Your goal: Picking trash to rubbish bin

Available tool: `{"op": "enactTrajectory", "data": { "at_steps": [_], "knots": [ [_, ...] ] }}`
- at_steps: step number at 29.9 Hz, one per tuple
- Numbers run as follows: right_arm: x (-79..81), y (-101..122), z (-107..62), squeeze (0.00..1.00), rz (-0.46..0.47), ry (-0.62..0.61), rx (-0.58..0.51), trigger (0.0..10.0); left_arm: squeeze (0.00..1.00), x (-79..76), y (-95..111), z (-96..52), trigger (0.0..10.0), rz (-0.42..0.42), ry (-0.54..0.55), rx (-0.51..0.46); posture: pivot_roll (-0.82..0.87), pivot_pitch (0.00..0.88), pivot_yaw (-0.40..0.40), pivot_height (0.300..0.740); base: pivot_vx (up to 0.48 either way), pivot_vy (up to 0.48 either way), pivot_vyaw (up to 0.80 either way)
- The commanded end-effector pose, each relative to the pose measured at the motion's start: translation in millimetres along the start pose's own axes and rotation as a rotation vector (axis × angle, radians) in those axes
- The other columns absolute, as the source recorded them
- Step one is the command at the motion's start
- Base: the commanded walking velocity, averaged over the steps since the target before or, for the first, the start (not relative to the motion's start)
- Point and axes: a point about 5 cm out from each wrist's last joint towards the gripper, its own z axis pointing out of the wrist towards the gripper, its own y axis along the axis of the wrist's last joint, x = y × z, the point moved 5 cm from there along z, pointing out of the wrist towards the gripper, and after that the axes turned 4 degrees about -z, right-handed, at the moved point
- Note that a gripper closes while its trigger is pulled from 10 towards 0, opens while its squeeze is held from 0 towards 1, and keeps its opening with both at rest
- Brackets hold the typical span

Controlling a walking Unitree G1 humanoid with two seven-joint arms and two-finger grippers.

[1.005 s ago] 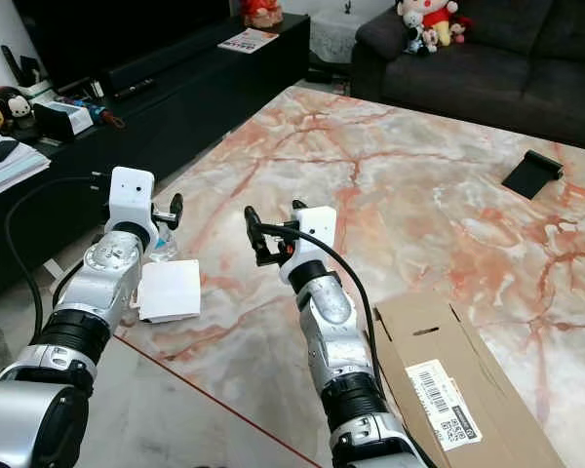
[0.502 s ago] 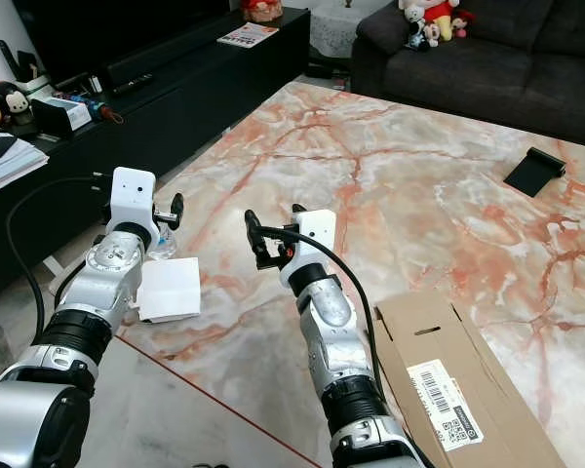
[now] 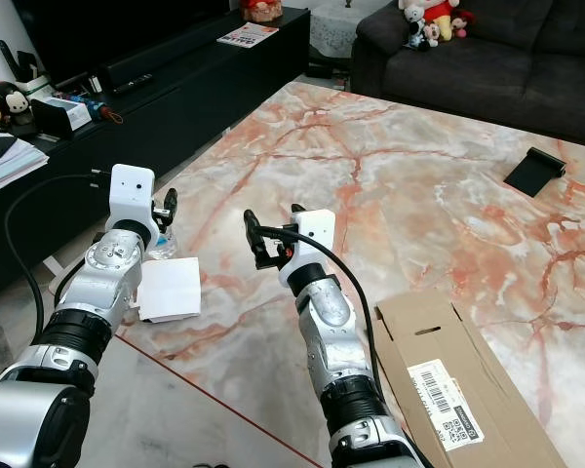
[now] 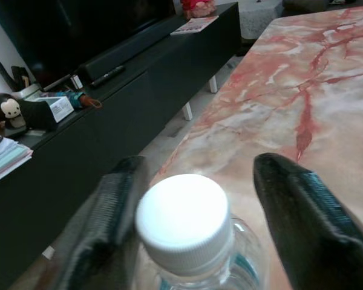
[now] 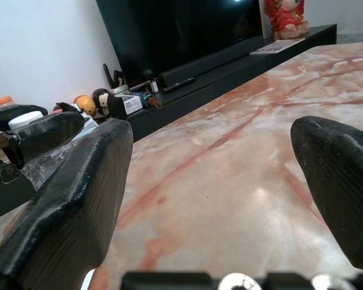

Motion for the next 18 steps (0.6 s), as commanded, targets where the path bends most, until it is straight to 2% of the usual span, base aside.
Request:
{"op": "enactTrajectory", "data": {
  "at_steps": [1, 9, 18],
  "knots": [
    [4.6, 5.8, 3.1, 0.0, -0.002, 0.012, -0.015, 10.0, 0.0, -0.2, 3.7, -0.3, 0.0, 0.014, -0.002, -0.009, 0.06, 0.069, 0.04, 0.74, 0.0, 0.0, 0.0],
    [3.3, 4.7, -0.4, 0.0, -0.002, 0.003, -0.016, 10.0, 0.0, -3.4, -11.2, -6.3, 0.0, 0.016, -0.004, 0.033, 0.05, 0.081, 0.051, 0.74, 0.0, 0.0, 0.0],
    [-0.6, 6.8, -0.8, 0.0, -0.011, -0.005, -0.019, 10.0, 0.0, -1.5, -6.0, -9.1, 0.0, 0.004, 0.008, 0.004, 0.03, 0.075, 0.055, 0.74, 0.0, 0.0, 0.0]
  ]
}}
